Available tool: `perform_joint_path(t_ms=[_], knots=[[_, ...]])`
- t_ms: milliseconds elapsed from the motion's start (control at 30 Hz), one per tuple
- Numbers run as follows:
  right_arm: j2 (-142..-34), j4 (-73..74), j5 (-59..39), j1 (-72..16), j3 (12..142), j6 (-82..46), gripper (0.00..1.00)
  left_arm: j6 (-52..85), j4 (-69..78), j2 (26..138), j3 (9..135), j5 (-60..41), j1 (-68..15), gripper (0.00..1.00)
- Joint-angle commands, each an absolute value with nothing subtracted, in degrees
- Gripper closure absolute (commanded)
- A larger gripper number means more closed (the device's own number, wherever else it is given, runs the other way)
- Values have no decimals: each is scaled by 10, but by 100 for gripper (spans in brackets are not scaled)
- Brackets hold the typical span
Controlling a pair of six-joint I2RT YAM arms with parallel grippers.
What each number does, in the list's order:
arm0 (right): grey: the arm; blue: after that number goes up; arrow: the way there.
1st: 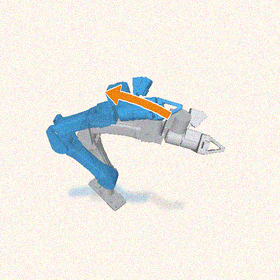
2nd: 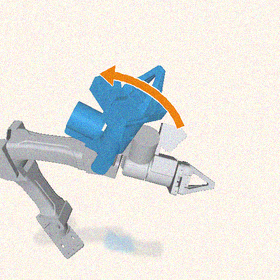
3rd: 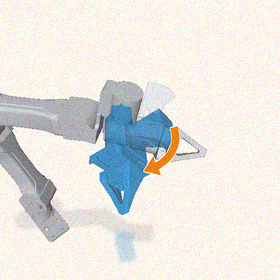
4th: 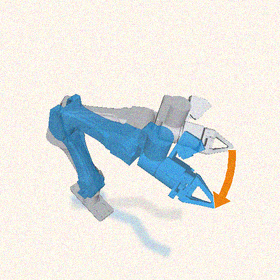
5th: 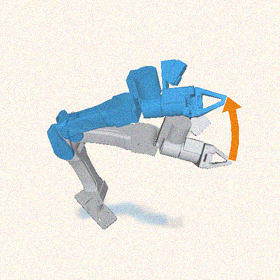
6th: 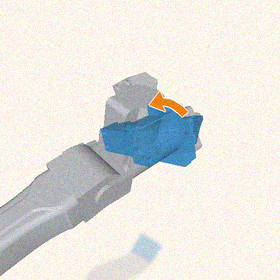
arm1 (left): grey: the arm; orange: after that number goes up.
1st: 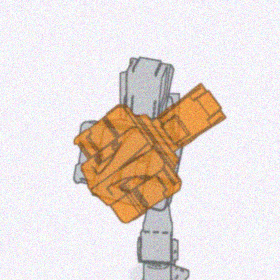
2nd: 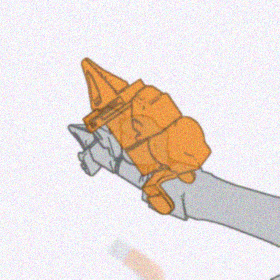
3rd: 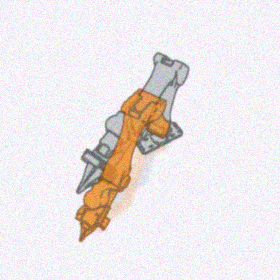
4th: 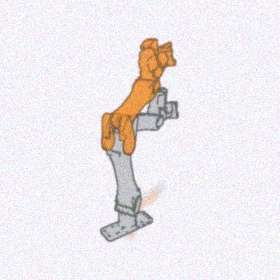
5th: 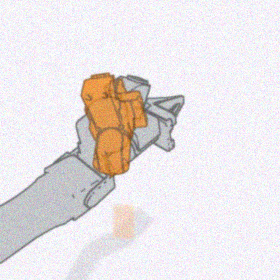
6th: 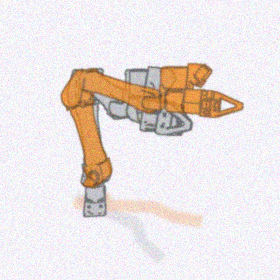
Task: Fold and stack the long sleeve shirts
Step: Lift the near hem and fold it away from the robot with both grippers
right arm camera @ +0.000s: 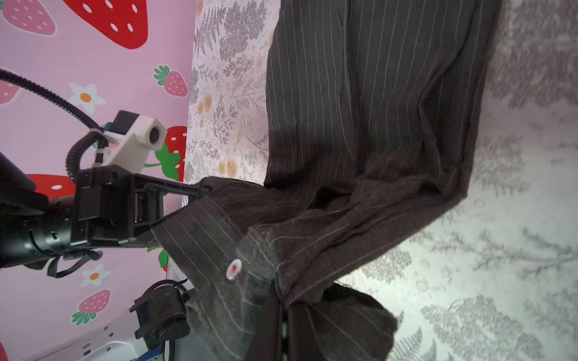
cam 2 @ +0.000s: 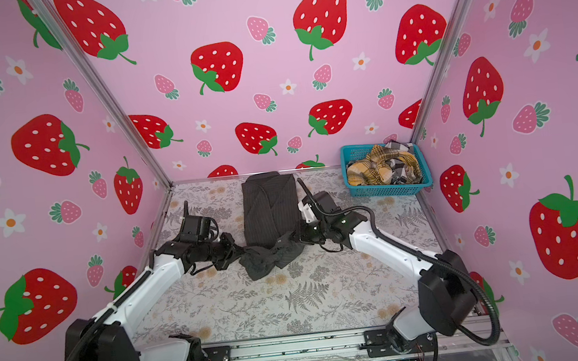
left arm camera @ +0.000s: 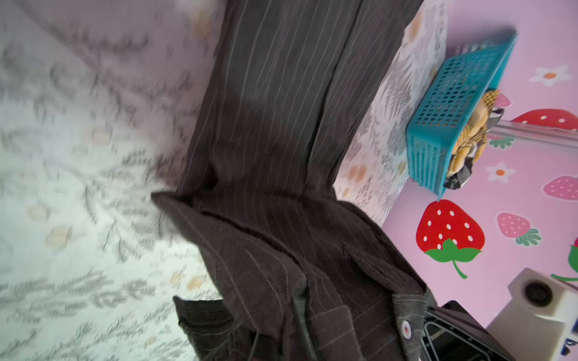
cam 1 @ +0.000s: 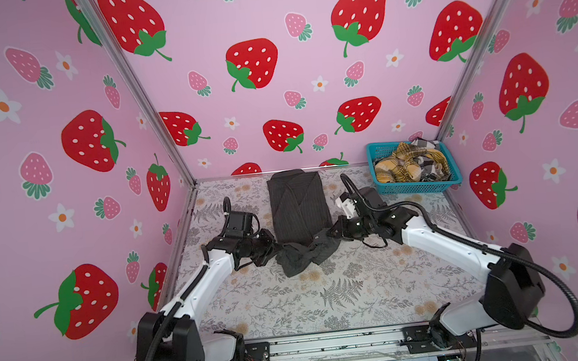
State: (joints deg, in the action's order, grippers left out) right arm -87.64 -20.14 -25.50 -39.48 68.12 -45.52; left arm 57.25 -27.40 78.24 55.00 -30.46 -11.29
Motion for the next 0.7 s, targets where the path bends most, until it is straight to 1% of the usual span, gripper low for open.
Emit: perform_joint_path(t_ms=[0,67,167,200,233,267,333,400,433,467,500,567,633,667], knots=[[-958,-215,-309,-353,752,-398,100,552,-232,881,645,-326,-91,100],[-1019,-214,-328,-329,815,-393,100,548,-229,960,711,-335,-87,100],[-1131,-244,-337,-301,951,-377,100,556,-217,1061,803,-343,-76,100],[-1176,-259,-349,-292,1007,-369,94,552,-217,1096,841,-344,-72,83],[-1222,-291,-341,-284,1059,-363,78,547,-228,1134,883,-343,-68,66],[-1259,-314,-332,-279,1116,-355,63,545,-245,1166,919,-344,-63,60],[-1331,-367,-303,-266,1215,-347,43,560,-218,1215,976,-371,-55,53],[-1369,-403,-294,-259,1283,-342,18,550,-259,1239,1038,-363,-44,49],[-1378,-421,-280,-258,1307,-336,14,549,-271,1239,1055,-354,-38,46],[-1376,-428,-268,-259,1314,-328,14,550,-278,1233,1061,-347,-34,43],[-1363,-431,-252,-261,1305,-322,14,551,-283,1222,1064,-346,-29,43],[-1314,-413,-207,-272,1248,-313,20,540,-299,1188,1047,-337,-24,44],[-1253,-382,-174,-292,1166,-302,26,512,-326,1128,993,-313,-25,46],[-1230,-369,-167,-302,1131,-297,29,507,-324,1100,954,-306,-29,50]])
